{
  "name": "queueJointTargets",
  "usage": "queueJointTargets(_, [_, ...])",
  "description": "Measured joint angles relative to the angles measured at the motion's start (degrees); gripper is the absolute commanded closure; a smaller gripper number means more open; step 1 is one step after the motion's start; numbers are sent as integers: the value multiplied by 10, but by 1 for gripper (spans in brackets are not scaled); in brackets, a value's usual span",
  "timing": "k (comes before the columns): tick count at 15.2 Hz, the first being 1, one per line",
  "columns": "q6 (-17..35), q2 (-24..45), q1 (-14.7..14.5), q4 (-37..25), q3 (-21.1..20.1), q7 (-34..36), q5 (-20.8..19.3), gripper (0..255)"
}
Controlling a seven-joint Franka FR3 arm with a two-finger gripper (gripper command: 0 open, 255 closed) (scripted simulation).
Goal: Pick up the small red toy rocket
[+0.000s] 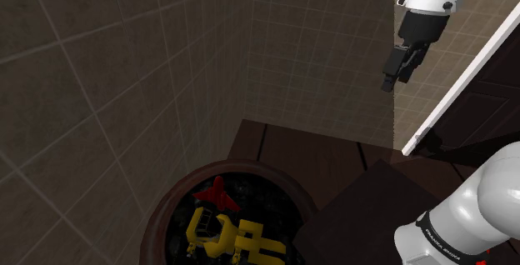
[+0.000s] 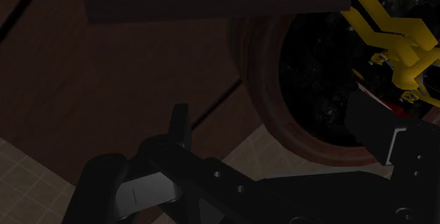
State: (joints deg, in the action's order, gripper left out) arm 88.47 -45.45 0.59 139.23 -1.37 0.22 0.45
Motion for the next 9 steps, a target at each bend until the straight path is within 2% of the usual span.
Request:
queueJointTargets(4, [27,24,-8,8,-15,16,15,0])
queueJointTargets(9, [90,102,-25,5,-51,50,47,0])
